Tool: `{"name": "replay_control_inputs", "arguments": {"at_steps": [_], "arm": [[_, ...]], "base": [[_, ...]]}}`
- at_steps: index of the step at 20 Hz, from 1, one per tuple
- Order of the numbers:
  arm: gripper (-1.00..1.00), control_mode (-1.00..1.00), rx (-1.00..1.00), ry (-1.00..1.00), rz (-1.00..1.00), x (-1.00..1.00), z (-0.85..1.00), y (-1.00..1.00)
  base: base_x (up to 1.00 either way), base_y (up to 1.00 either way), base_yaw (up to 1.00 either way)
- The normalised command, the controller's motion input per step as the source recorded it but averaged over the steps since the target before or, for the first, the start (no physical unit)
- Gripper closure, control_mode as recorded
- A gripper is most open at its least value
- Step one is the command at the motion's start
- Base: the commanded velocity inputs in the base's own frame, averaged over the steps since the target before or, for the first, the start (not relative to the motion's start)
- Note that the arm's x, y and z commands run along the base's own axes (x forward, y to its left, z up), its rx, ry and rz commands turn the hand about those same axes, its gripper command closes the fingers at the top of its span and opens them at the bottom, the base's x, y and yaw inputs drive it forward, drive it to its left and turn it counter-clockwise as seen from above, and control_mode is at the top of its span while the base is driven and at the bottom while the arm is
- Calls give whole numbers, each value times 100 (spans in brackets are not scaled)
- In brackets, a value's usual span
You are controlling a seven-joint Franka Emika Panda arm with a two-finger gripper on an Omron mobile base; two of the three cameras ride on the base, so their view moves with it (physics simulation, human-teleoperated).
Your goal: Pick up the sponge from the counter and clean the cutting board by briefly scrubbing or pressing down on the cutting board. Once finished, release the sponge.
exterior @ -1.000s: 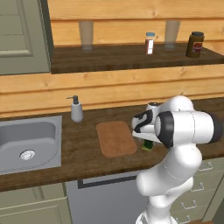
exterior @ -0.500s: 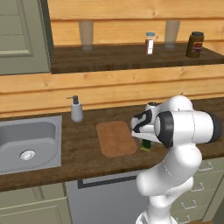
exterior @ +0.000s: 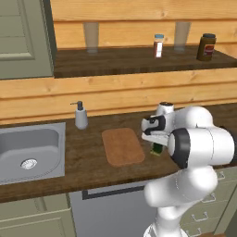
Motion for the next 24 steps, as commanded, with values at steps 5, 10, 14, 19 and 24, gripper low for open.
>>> {"name": "replay_control_inputs", "arguments": {"at_steps": [5, 10, 14, 19, 24], "arm": [[100, -100, 0, 4, -46, -9, 51, 11], [100, -100, 0, 0, -50, -4, 14, 46], [100, -100, 5, 1, -37, -6, 0, 34], [100, -100, 16, 0, -27, -19, -18, 1], [100, -100, 1, 0, -16, 3, -39, 26]], "base": [[0, 0, 0], [0, 0, 0], [0, 0, 0], [0, 0, 0], [0, 0, 0]]}}
